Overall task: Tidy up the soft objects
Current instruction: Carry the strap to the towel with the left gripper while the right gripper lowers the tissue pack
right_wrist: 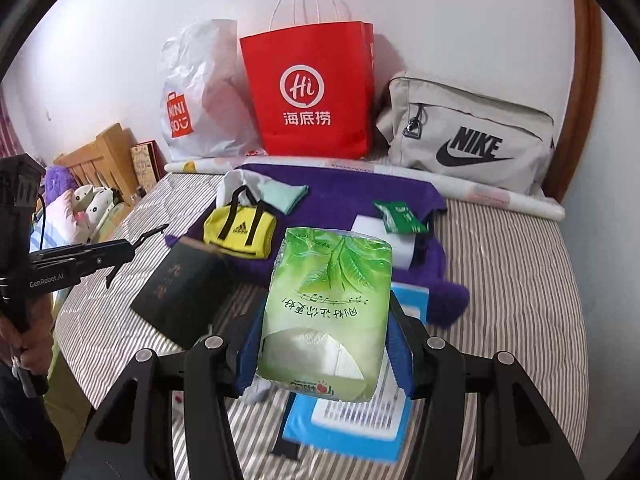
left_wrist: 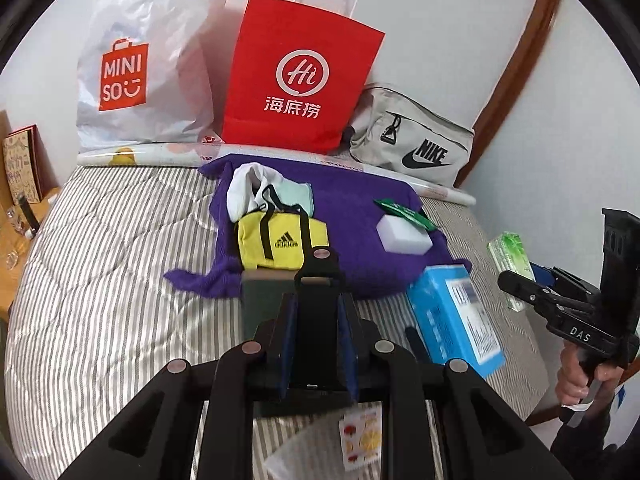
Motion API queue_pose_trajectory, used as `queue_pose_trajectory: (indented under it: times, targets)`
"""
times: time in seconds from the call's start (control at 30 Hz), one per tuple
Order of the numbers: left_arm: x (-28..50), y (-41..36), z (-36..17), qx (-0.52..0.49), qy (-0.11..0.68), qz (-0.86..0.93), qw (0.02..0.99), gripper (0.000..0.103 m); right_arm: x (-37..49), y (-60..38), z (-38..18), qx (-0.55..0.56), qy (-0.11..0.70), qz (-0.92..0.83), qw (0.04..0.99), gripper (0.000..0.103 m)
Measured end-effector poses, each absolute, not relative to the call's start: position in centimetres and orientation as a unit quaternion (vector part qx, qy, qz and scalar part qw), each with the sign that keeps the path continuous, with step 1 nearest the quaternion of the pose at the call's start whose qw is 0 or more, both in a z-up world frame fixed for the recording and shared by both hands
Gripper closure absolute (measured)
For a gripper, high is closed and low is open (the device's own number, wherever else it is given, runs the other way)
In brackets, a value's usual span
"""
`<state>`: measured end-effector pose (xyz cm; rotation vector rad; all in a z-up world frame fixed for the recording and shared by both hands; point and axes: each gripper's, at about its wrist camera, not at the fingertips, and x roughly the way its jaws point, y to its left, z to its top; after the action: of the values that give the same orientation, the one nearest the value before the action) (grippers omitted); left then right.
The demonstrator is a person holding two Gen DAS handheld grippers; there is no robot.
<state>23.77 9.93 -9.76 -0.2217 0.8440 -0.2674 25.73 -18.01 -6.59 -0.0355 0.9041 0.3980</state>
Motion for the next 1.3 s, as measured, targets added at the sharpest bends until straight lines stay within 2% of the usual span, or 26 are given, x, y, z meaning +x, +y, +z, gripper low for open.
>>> queue_pose_trajectory:
  times: [0.67, 1.3]
  targets:
    - [34.1, 9.6, -11.8, -0.109, 0.441, -0.144, 0.879, 0.083, 37.1, -14.7, -11.4, -0.013, 0.481, 0.193, 0.855, 0.049]
    - [41.1, 8.0, -15.8, -0.120, 0.474, -0.150, 0.859, 0.083, 42.2, -11.0, -17.0, -0.086, 0.543, 0.197, 0.812, 0.048]
